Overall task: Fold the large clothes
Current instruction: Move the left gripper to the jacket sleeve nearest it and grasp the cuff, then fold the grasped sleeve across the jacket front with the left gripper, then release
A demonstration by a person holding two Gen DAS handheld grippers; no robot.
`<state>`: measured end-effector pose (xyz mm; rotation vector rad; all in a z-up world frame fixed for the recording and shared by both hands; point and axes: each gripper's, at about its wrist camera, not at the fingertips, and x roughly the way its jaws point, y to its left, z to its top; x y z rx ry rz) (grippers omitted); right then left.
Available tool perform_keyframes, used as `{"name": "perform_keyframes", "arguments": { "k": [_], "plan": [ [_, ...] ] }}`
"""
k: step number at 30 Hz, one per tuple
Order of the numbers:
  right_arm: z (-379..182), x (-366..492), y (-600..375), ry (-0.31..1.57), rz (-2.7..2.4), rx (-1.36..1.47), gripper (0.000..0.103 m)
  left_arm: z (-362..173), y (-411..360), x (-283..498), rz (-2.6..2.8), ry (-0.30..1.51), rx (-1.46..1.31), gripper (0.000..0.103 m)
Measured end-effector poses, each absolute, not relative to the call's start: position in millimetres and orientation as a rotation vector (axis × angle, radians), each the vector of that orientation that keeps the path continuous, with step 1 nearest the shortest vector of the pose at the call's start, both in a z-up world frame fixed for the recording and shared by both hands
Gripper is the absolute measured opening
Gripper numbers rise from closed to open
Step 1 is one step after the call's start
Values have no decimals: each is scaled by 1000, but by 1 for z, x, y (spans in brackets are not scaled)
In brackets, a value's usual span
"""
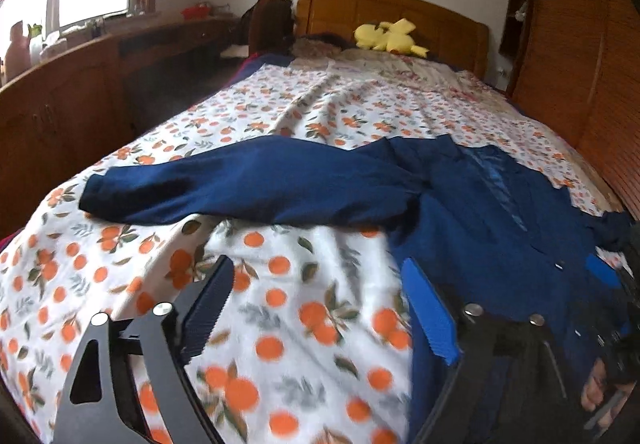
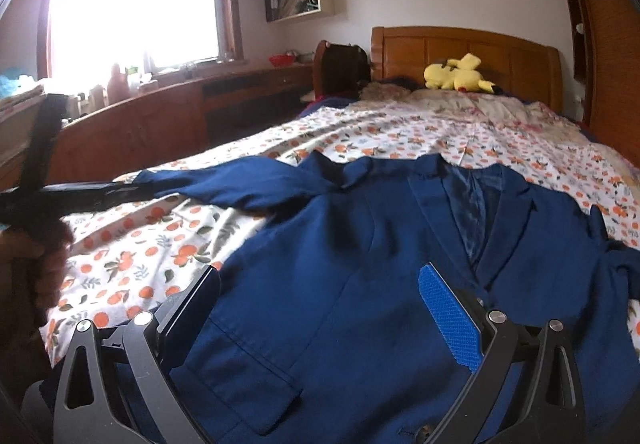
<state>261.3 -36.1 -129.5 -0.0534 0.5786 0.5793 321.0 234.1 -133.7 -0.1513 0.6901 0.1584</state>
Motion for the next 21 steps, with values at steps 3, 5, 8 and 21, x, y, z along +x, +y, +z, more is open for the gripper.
{"name": "perform_keyframes", "arguments": {
  "k": [3, 5, 8, 21],
  "plan": [
    [-132, 263, -36, 589, 580, -49, 96, -149, 253, 351, 176, 723, -186, 81],
    [-132, 264, -37, 594, 582, -45, 96, -160, 267, 369, 209, 749, -205, 76],
    [-134, 266, -37, 601, 586, -46, 96, -174, 286, 390, 249, 779, -227, 75],
    [-134, 268, -41, 609, 590, -17, 96, -205, 340, 447, 294, 877, -391, 39]
  ]
}}
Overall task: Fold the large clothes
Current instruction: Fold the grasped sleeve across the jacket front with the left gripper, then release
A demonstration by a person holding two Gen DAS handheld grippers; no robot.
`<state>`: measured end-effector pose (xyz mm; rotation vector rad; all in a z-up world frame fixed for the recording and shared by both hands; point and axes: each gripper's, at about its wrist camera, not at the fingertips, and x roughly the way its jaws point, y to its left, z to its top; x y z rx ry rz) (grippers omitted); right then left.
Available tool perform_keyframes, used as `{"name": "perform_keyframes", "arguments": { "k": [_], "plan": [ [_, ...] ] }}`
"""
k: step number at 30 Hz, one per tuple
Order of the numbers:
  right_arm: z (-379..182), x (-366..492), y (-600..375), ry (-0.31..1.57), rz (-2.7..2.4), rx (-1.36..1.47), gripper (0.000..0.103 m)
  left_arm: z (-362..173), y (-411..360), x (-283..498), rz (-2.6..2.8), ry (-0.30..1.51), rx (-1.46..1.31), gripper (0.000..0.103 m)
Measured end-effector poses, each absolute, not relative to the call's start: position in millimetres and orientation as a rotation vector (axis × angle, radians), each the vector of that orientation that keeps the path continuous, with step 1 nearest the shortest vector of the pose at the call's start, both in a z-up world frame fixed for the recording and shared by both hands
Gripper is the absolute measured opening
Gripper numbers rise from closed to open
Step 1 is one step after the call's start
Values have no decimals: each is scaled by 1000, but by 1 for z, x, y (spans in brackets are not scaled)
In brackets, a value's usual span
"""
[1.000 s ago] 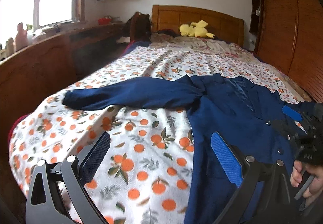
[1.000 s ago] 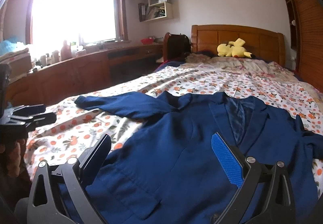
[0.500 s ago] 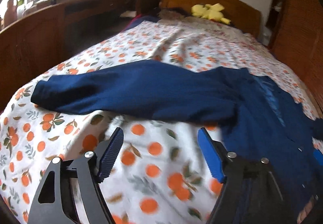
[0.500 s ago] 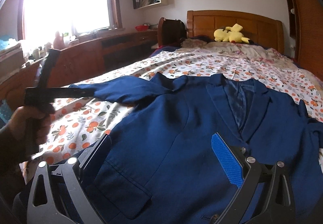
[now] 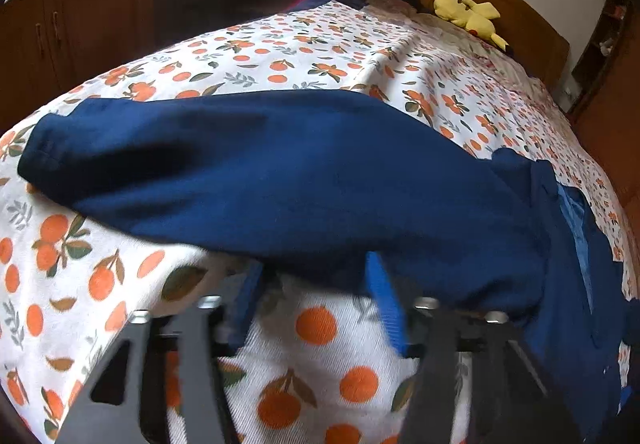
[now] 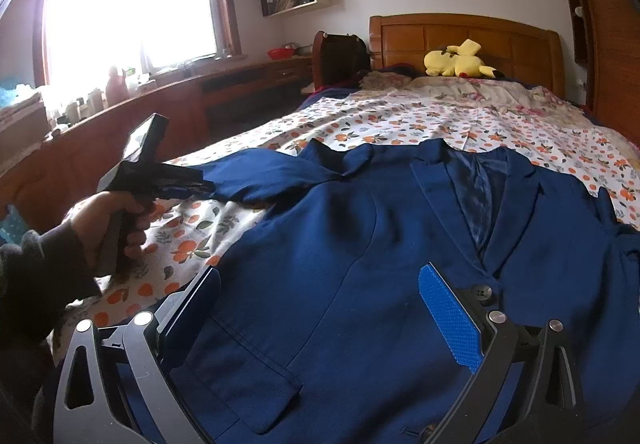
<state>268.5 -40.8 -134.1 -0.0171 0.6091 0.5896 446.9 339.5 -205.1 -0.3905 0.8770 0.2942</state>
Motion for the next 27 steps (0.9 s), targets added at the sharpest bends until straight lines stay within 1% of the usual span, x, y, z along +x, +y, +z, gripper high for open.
{"name": "perform_keyframes", "arguments": {
  "k": [1, 2, 4, 7, 11, 14, 18, 22, 27],
  "plan": [
    [-133, 268, -42, 608, 588, -19, 96, -204, 341, 450, 304, 880, -393, 21],
    [-132, 268, -42, 607, 585, -20, 96, -202, 342, 452, 314, 881, -392, 9],
    [-130, 265, -43, 606, 578, -23, 96, -192, 336, 453, 289, 859, -382, 3],
    [-118, 258, -53, 583, 569, -10, 96, -167, 317, 452, 301, 825, -265, 3],
    [-113, 248, -68, 562, 542, -24, 96, -129, 285, 449, 265, 760, -205, 2],
    [-112, 245, -88, 560, 514, -21, 96, -99, 246, 448, 226, 721, -144, 2],
    [-110, 244, -112, 555, 473, -15, 96, -77, 194, 448, 157, 693, -82, 2],
    [-104, 244, -128, 542, 449, -4, 96, -72, 137, 444, 78, 687, -14, 2],
    [-92, 241, -140, 504, 434, 13, 96, -83, 81, 435, 6, 710, 58, 2]
  ]
}}
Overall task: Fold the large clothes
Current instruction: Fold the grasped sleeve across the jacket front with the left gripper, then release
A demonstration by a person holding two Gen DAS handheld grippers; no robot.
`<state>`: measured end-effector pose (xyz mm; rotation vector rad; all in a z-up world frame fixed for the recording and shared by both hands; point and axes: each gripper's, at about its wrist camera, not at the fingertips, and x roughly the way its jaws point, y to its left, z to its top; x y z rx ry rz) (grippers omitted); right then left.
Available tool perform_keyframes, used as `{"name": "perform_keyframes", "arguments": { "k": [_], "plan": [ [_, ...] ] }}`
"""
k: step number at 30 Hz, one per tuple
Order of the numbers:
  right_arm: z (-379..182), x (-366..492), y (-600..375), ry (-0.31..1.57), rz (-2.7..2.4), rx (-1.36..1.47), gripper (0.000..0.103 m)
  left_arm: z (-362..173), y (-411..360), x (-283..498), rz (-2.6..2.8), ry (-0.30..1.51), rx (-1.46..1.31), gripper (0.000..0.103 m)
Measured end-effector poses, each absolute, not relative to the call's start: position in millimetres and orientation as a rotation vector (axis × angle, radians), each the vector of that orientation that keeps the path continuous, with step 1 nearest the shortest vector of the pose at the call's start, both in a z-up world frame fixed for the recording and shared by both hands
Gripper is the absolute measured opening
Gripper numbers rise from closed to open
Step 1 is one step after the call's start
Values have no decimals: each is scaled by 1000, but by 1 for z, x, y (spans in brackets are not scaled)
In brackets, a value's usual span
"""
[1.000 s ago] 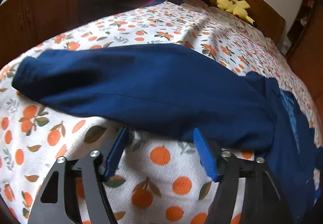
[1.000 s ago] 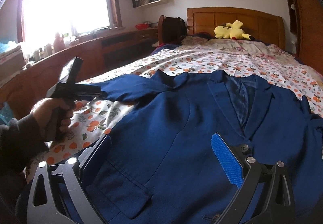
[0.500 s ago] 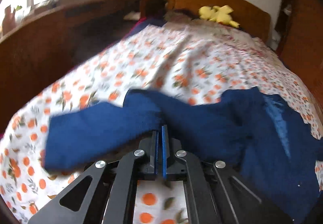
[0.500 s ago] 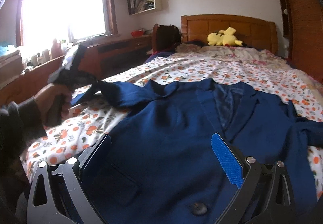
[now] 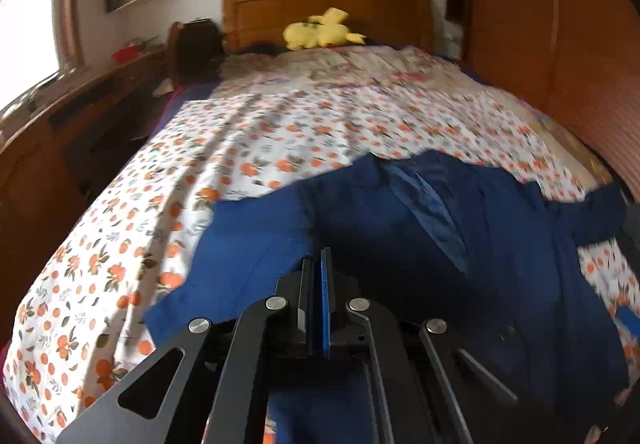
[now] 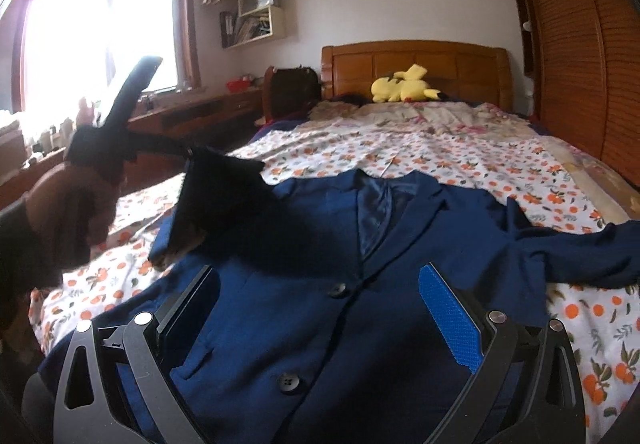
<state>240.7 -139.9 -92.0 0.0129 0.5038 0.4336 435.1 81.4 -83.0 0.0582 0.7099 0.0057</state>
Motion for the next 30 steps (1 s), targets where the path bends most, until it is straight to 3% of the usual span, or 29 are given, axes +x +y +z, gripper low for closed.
{"name": "perform_keyframes", "arguments": {
  "k": [7, 9, 11, 13, 19, 30],
  "plan": [
    [-83, 242, -143, 482, 432, 24, 96, -112, 62, 416, -37, 760, 85, 4],
    [-83, 242, -141, 481, 435, 22, 96, -118, 66, 406, -55, 775, 70, 25],
    [-84, 243, -140, 482, 441, 19, 96, -120, 71, 397, -65, 775, 56, 59],
    [-84, 244, -137, 484, 450, 17, 96, -117, 75, 380, -46, 741, 63, 69],
    [-84, 244, -126, 472, 466, 10, 96, -102, 106, 342, -35, 693, 27, 81],
    [-92, 246, -102, 504, 493, -25, 96, -148, 196, 362, 127, 813, 21, 81]
  ]
}}
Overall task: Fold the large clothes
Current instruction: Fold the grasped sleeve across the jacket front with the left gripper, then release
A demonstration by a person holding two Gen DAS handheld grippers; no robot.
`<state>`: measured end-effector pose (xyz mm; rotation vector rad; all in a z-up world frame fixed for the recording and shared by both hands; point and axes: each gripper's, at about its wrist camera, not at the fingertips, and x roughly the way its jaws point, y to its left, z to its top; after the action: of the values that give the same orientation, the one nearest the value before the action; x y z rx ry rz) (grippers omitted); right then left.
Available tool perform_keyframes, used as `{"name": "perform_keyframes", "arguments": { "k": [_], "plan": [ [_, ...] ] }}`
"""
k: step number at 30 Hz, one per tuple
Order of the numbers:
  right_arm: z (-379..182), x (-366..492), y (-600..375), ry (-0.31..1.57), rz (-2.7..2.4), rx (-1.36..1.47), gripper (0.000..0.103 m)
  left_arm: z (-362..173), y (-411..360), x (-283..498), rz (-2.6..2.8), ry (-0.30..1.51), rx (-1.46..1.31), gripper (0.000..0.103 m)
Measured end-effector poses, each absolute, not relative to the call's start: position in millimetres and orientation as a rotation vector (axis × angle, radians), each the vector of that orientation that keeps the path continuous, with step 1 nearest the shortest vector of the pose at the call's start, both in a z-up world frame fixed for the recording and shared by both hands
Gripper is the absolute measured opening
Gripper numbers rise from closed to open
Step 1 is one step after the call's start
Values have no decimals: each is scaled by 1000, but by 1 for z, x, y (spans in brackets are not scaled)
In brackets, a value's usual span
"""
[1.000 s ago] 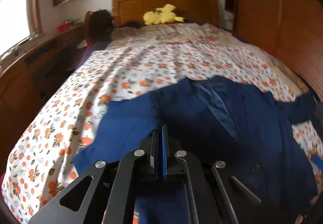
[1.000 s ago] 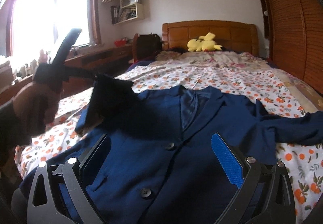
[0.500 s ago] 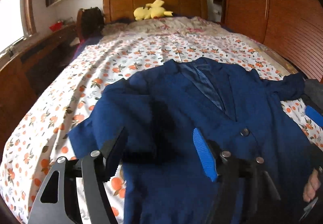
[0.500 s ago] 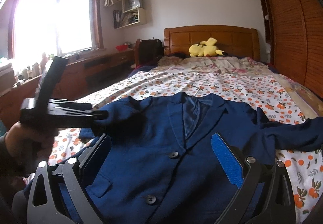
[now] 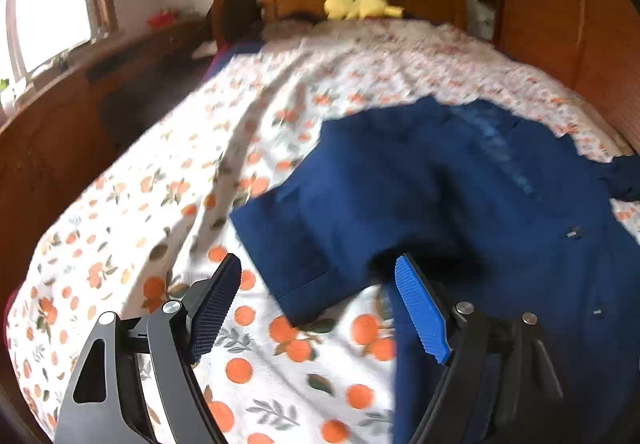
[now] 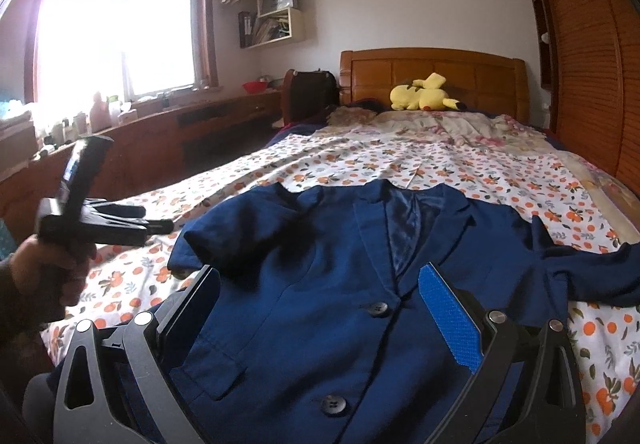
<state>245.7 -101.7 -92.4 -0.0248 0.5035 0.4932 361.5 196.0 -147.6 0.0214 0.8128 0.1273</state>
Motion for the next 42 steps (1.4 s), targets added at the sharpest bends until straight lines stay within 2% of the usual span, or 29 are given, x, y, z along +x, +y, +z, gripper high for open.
{"name": "perform_keyframes", "arguments": {
  "k": [5, 12, 13, 15, 17, 18, 26, 33, 42],
  "plan": [
    [-97, 245, -95, 523, 496, -46, 96, -186, 221, 385, 150, 901, -61, 61],
    [-99, 247, -96, 538, 487, -52, 96, -209, 226, 404, 156, 990, -94, 59],
    [-98, 247, -97, 538, 487, -52, 96, -210, 227, 407, 156, 999, -102, 55],
    [-97, 246, -97, 536, 486, -53, 96, -212, 228, 411, 155, 1012, -123, 47],
    [-96, 245, -100, 533, 485, -51, 96, -210, 227, 411, 139, 1011, -137, 15],
    [-96, 244, -102, 531, 483, -51, 96, -207, 225, 411, 133, 1007, -138, 11],
    [-89, 233, -130, 514, 441, -46, 96, -131, 173, 399, 129, 841, -16, 9],
    [-83, 224, -163, 506, 385, -35, 96, -52, 85, 383, 20, 676, 66, 9],
    [-79, 213, -194, 514, 327, -31, 96, -35, -21, 344, -161, 623, 152, 9]
  ]
}}
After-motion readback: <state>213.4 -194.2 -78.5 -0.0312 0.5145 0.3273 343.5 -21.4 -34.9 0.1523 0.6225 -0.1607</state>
